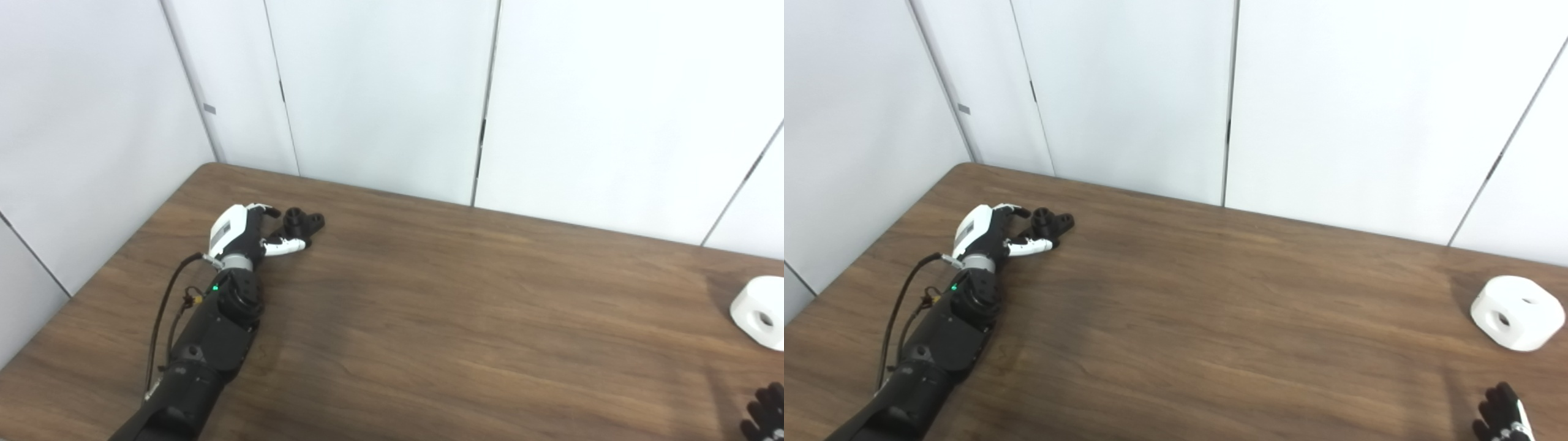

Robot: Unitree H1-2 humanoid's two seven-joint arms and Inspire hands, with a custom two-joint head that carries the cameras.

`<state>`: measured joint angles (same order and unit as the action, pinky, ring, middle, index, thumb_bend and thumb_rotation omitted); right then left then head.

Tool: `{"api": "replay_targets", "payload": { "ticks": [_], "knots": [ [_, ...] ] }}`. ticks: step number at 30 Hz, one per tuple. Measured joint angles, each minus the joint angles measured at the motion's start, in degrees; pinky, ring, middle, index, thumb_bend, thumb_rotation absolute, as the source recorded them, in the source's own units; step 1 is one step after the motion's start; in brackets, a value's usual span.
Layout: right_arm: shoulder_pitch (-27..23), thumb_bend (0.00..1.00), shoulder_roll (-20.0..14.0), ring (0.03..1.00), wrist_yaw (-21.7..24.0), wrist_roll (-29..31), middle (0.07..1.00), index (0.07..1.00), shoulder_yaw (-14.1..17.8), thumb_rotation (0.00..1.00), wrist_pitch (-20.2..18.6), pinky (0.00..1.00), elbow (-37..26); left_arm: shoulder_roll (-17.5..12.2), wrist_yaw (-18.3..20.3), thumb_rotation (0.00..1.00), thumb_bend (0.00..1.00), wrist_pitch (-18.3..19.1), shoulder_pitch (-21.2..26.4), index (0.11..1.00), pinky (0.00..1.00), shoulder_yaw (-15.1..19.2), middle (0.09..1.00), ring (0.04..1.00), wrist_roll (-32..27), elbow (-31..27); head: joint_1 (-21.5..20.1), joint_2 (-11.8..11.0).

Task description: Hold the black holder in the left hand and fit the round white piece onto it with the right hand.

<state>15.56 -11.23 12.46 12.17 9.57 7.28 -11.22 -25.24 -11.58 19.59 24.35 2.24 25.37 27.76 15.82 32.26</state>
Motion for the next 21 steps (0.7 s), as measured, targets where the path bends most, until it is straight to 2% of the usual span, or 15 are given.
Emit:
{"api": "replay_targets", "payload": {
  "ticks": [8, 17, 21],
  "knots": [
    [0.0, 0.62, 0.1, 1.000, -0.7, -0.4, 1.000, 1.000, 0.0, 1.00, 0.3, 1.00, 0.0, -0.1, -0.1, 0.19, 0.87, -0.1, 0.0, 0.640, 1.00, 0.0, 0.936, 1.000, -0.1, 0.0, -0.1, 0.1],
    [0.0, 0.61, 0.0, 1.000, -1.4, -1.1, 0.999, 1.000, -0.2, 1.00, 0.6, 1.00, 0.0, -1.0, -1.2, 0.19, 0.87, -0.6, 0.0, 0.618, 1.00, -2.0, 0.928, 0.997, 0.4, 0.8, -0.6, 0.7],
    [0.0, 0.62, 0.0, 1.000, -1.5, -1.3, 1.000, 1.000, -0.3, 1.00, 1.3, 1.00, 0.1, -1.8, -1.5, 0.16, 0.86, -1.1, 0.0, 0.602, 1.00, -3.3, 0.919, 0.986, 0.6, 1.1, -0.6, 0.7]
  ]
}}
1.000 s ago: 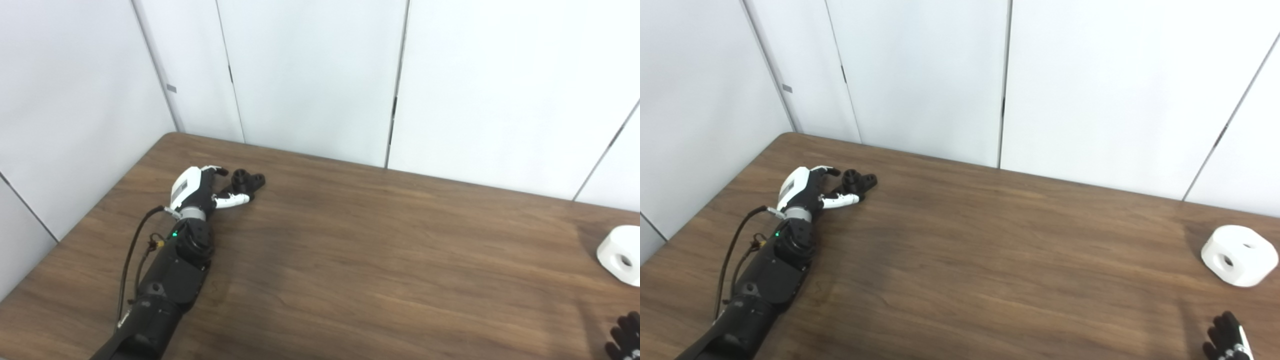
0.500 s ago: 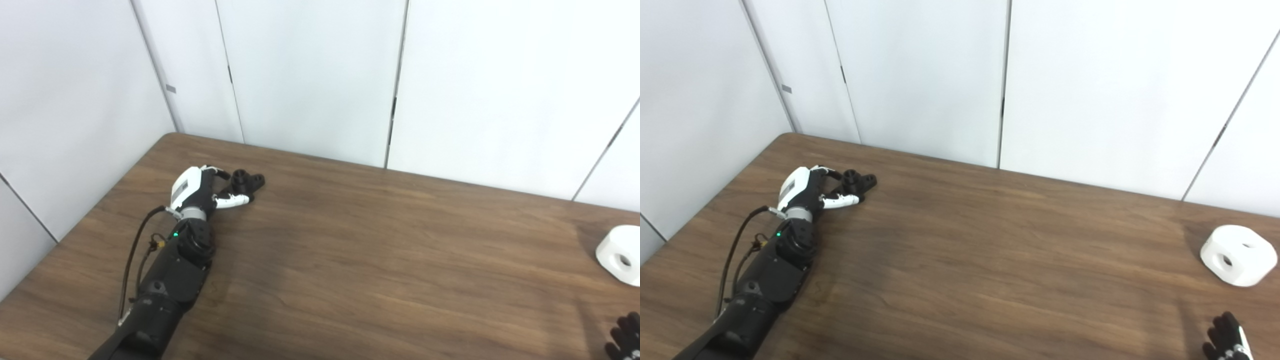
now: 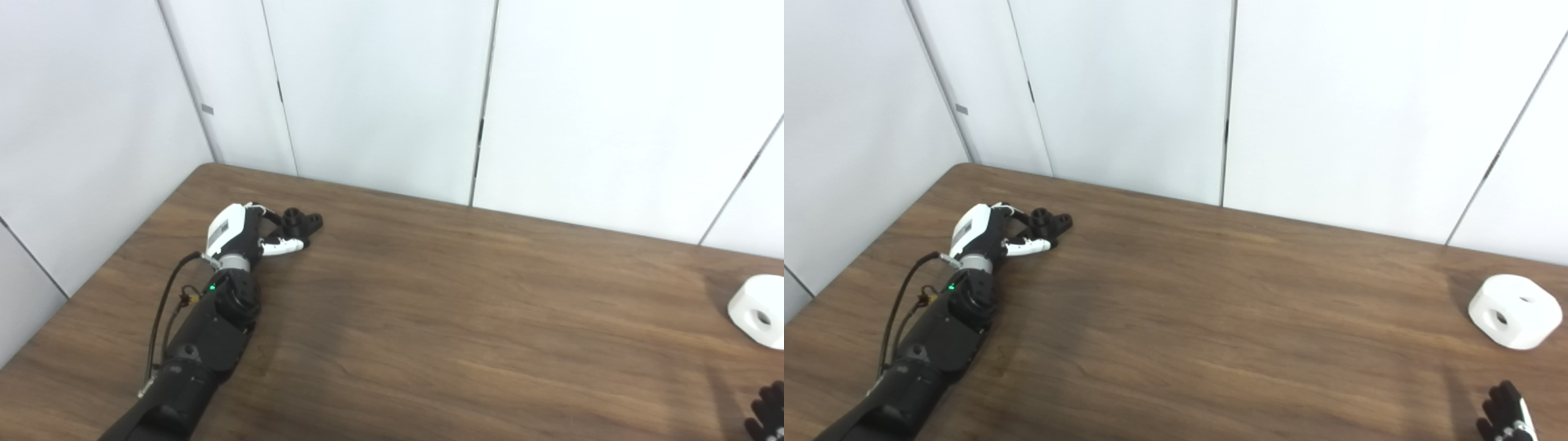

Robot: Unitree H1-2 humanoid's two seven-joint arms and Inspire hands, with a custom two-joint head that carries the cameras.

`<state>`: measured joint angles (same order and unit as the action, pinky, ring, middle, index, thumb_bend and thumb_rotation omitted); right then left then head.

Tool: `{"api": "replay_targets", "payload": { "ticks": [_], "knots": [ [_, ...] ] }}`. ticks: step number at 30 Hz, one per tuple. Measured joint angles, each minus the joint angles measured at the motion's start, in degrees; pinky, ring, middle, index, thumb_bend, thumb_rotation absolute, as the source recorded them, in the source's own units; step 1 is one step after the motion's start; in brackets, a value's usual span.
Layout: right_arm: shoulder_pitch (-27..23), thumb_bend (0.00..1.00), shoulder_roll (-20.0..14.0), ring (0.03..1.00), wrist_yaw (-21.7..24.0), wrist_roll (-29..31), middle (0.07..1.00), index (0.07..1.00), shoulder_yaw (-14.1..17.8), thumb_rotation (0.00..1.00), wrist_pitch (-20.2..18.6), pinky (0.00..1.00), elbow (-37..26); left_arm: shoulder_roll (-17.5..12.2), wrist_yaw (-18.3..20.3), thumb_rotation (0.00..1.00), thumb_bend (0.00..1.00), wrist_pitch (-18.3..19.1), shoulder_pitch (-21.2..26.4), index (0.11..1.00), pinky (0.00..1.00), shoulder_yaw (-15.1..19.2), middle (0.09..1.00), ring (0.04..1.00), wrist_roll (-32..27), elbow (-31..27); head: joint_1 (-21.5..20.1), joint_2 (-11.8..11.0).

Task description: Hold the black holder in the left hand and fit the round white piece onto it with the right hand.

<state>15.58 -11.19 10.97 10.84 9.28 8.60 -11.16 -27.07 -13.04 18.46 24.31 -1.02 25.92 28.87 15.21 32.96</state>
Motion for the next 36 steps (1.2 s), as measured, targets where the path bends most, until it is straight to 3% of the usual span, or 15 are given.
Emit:
{"api": "replay_targets", "payload": {
  "ticks": [5, 6, 9, 23, 32, 36],
  "knots": [
    [0.1, 0.62, -0.1, 1.000, 0.1, 0.1, 1.000, 1.000, 0.0, 1.00, 0.0, 1.00, 0.0, -1.3, -1.9, 0.12, 0.83, -1.1, 0.0, 0.580, 1.00, -3.8, 0.893, 0.966, 3.7, 0.8, 0.1, 0.1],
    [0.1, 0.61, -0.1, 1.000, 0.1, 0.1, 1.000, 1.000, 0.0, 1.00, 0.0, 1.00, 0.0, -1.9, -2.3, 0.09, 0.65, -1.1, 0.0, 0.528, 1.00, -4.8, 0.892, 0.969, 4.9, 0.8, -0.1, 0.3],
    [0.1, 0.61, 0.0, 1.000, 0.0, 0.1, 0.999, 1.000, -0.1, 1.00, 0.0, 1.00, -0.1, -2.8, -2.8, 0.07, 0.54, -1.2, 0.0, 0.495, 1.00, -6.8, 0.884, 0.964, 7.0, 0.8, 0.0, 0.2],
    [0.1, 0.60, 0.0, 1.000, -0.2, 0.0, 1.000, 1.000, -0.1, 1.00, 0.0, 1.00, 0.0, -2.8, -5.2, 0.05, 0.52, -3.0, 0.0, 0.487, 0.98, -7.5, 0.819, 0.914, 8.0, 1.9, 0.0, 0.4],
    [0.0, 0.60, 0.0, 1.000, -0.3, -0.4, 0.996, 1.000, -0.2, 1.00, 0.0, 1.00, 0.0, -2.8, -4.9, 0.05, 0.52, -5.6, -0.5, 0.487, 0.95, -7.0, 0.808, 0.895, 7.6, 1.7, -1.0, 0.4],
    [0.0, 0.64, 0.0, 1.000, -0.7, -1.2, 0.986, 0.994, -0.2, 1.00, 0.2, 1.00, 0.0, -2.3, -3.4, 0.05, 0.52, -5.6, -2.3, 0.487, 0.96, -6.3, 0.819, 0.906, 6.2, -1.8, -1.2, 0.4]
  ]
}}
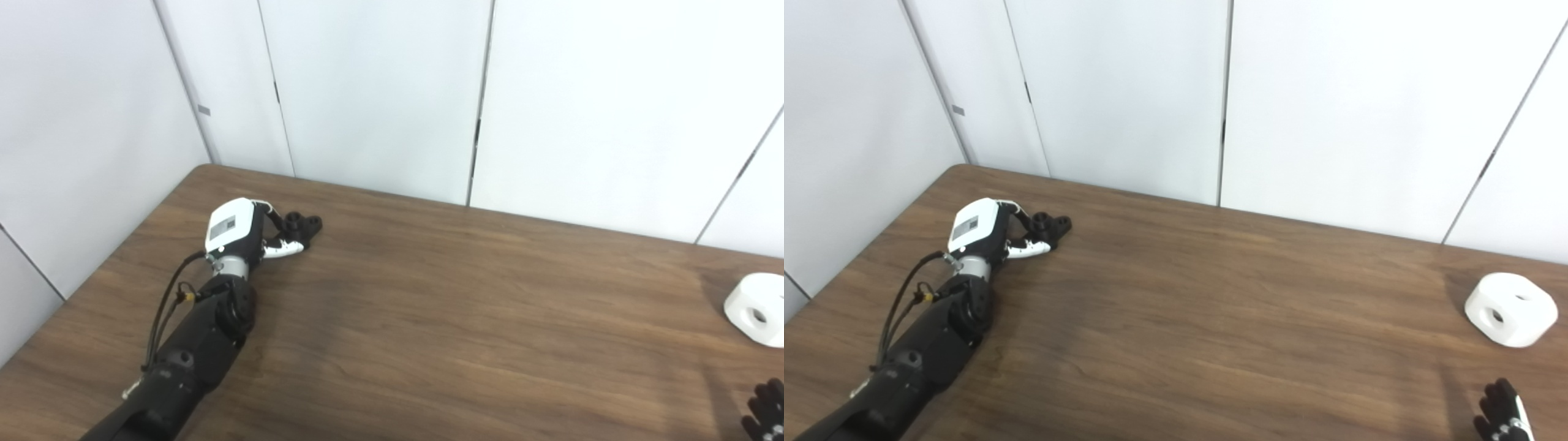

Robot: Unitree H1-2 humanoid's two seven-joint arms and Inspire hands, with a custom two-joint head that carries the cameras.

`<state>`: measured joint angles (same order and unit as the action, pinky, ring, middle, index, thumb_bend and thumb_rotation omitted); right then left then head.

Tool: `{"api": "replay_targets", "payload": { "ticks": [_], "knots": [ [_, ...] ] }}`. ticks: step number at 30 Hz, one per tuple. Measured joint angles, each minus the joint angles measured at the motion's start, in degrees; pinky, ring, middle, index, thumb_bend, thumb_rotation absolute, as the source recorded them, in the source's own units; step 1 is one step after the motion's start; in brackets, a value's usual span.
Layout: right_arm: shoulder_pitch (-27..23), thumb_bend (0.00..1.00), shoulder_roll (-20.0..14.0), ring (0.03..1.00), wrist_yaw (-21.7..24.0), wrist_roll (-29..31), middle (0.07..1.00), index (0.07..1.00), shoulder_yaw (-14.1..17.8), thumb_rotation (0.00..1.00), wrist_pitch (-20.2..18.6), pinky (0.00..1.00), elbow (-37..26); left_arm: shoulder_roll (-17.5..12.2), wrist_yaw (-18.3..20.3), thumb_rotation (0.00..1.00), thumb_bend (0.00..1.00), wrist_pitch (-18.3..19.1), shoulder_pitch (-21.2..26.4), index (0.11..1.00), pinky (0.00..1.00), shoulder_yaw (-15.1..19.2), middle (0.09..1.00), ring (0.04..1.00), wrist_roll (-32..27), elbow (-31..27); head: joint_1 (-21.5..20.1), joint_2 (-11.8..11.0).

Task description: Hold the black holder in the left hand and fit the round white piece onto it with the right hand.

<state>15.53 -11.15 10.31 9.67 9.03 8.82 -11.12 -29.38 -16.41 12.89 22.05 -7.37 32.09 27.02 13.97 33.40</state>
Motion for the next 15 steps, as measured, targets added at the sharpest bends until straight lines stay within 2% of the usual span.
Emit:
{"api": "replay_targets", "payload": {
  "ticks": [5, 10, 15],
  "knots": [
    [0.0, 0.62, 0.1, 1.000, -0.1, -0.2, 0.987, 0.993, 0.0, 1.00, 0.2, 1.00, 0.0, 1.8, 4.9, 0.05, 0.52, 1.9, -3.4, 0.487, 0.98, -0.4, 0.830, 0.917, -0.7, -8.8, -0.8, 0.4],
    [-0.3, 0.66, 0.2, 1.000, -0.3, -0.4, 0.982, 0.989, -0.3, 1.00, 0.2, 1.00, 0.0, 4.1, 9.5, 0.05, 0.52, 3.1, -6.8, 0.488, 0.97, -1.1, 0.824, 0.917, -0.9, -17.0, -1.6, 0.7],
    [-0.3, 0.66, 0.2, 1.000, -1.1, -1.3, 0.976, 0.987, -0.5, 1.00, -0.2, 1.00, -0.2, 5.3, 14.9, 0.05, 0.52, 7.0, -10.3, 0.488, 0.98, -2.2, 0.825, 0.923, 0.1, -25.7, -3.0, 1.4]
  ]
}}
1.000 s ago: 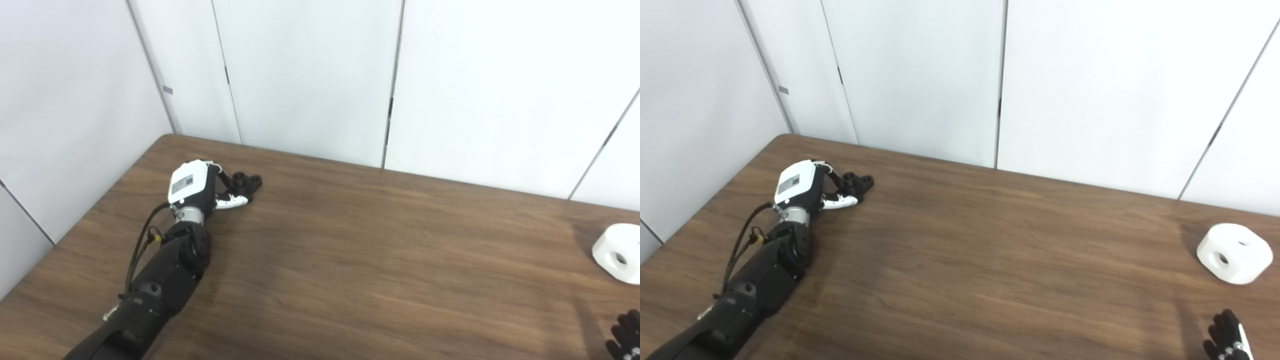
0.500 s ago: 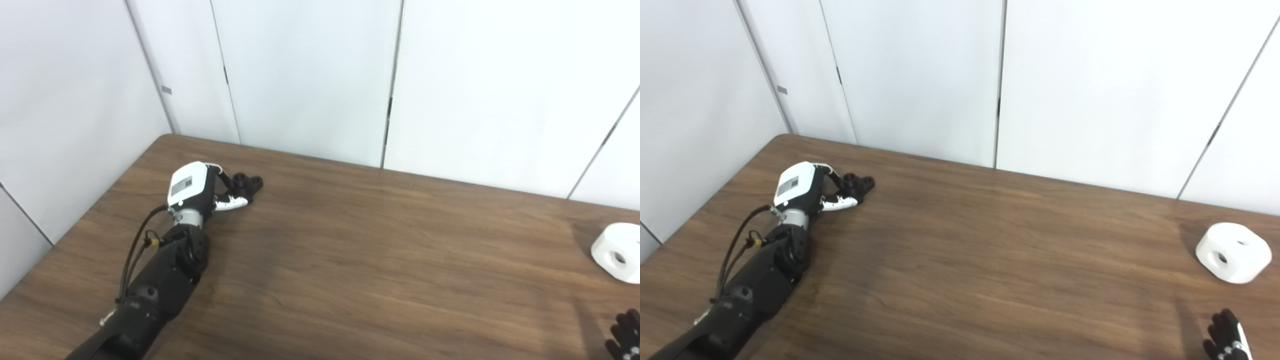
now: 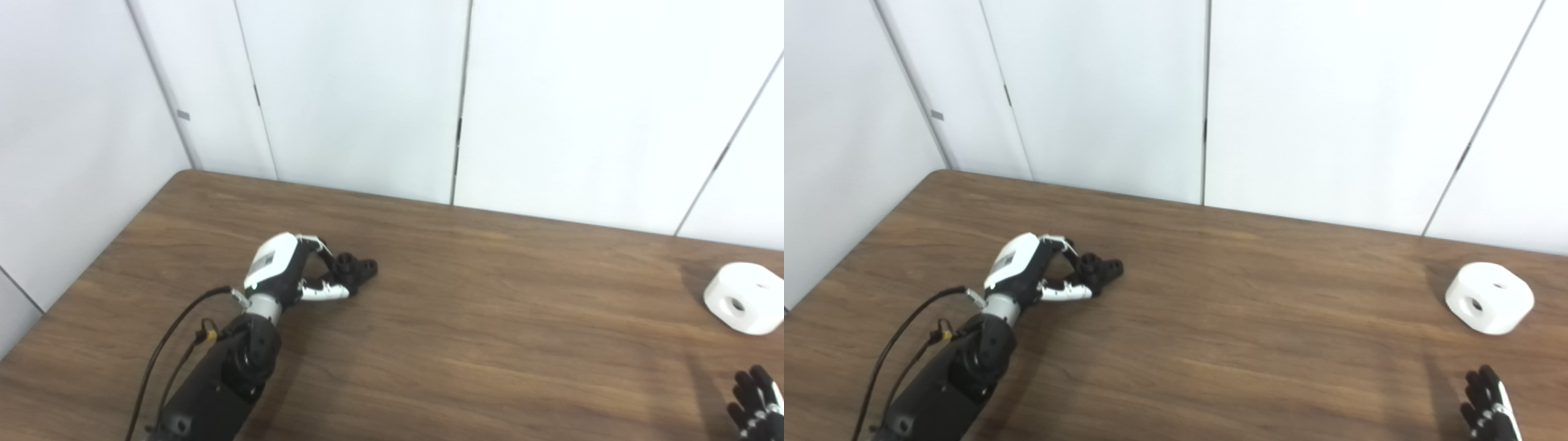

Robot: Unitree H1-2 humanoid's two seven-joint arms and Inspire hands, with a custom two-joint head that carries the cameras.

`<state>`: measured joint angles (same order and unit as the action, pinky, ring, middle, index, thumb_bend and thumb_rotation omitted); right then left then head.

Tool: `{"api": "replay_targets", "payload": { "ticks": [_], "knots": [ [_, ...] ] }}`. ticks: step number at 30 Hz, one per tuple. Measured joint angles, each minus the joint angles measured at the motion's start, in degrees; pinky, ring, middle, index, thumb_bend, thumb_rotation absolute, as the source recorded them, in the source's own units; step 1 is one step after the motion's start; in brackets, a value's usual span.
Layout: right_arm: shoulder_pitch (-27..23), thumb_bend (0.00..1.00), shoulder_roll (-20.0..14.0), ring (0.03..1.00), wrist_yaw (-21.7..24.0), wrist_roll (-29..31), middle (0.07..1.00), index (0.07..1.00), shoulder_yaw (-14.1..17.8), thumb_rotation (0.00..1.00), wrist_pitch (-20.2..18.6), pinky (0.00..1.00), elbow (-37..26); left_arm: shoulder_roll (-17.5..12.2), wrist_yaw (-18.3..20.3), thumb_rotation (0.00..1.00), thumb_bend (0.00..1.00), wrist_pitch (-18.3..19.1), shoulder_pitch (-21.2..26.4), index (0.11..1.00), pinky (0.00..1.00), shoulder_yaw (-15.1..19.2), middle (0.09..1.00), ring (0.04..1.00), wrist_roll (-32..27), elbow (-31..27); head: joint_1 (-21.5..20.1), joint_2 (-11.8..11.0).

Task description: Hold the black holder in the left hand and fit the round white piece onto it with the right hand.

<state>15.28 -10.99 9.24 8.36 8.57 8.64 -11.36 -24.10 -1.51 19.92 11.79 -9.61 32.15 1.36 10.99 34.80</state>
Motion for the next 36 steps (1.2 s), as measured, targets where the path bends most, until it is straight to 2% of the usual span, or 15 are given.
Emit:
{"api": "replay_targets", "payload": {
  "ticks": [2, 6, 10, 15, 22, 25, 30, 36],
  "knots": [
    [0.1, 0.64, 0.1, 0.997, -0.2, -0.1, 0.970, 0.983, -0.1, 1.00, -0.2, 1.00, -0.1, 0.1, 2.3, 0.05, 0.52, 1.9, -1.5, 0.488, 0.99, -0.3, 0.826, 0.924, 0.4, -4.1, -0.5, 0.2],
    [0.4, 0.63, 0.2, 0.992, -0.4, -0.9, 0.958, 0.977, -0.4, 1.00, -0.6, 1.00, -0.5, 0.1, 5.3, 0.05, 0.52, 2.6, -4.8, 0.487, 0.96, -2.8, 0.818, 0.913, 3.0, -11.7, -2.7, 1.3],
    [0.5, 0.63, 0.7, 0.982, -0.9, -1.4, 0.947, 0.974, -0.9, 1.00, -1.3, 1.00, -1.1, 1.1, 6.4, 0.05, 0.52, 1.3, -8.0, 0.487, 0.96, -5.4, 0.811, 0.900, 6.0, -16.0, -4.3, 1.8],
    [1.1, 0.62, 2.0, 0.973, -1.5, -2.4, 0.941, 0.970, -1.7, 1.00, -1.9, 1.00, -2.3, 2.8, 6.5, 0.05, 0.52, -1.4, -12.3, 0.486, 0.93, -8.9, 0.794, 0.884, 10.7, -19.8, -6.9, 3.7],
    [1.2, 0.63, 2.6, 0.975, -2.9, -3.5, 0.938, 0.974, -3.0, 1.00, -3.2, 1.00, -3.1, 6.6, 5.7, 0.05, 0.52, -7.3, -16.6, 0.486, 0.94, -12.2, 0.790, 0.888, 15.3, -21.8, -8.8, 5.4],
    [1.3, 0.62, 2.7, 0.976, -3.6, -3.5, 0.938, 0.975, -3.5, 1.00, -4.0, 1.00, -3.8, 8.4, 5.1, 0.05, 0.52, -8.5, -18.1, 0.486, 0.95, -12.9, 0.791, 0.891, 16.8, -22.0, -9.8, 6.3],
    [1.3, 0.63, 2.7, 0.975, -4.8, -4.2, 0.939, 0.975, -4.3, 1.00, -4.8, 1.00, -4.4, 10.5, 3.6, 0.05, 0.52, -10.0, -19.9, 0.486, 0.95, -14.4, 0.794, 0.887, 19.7, -22.0, -10.3, 6.7],
    [1.4, 0.64, 2.7, 0.984, -5.1, -4.3, 0.944, 0.976, -4.7, 1.00, -6.1, 1.00, -5.3, 11.6, 1.4, 0.05, 0.52, -13.5, -21.3, 0.487, 0.94, -17.0, 0.793, 0.890, 21.5, -20.6, -11.0, 7.3]
  ]
}}
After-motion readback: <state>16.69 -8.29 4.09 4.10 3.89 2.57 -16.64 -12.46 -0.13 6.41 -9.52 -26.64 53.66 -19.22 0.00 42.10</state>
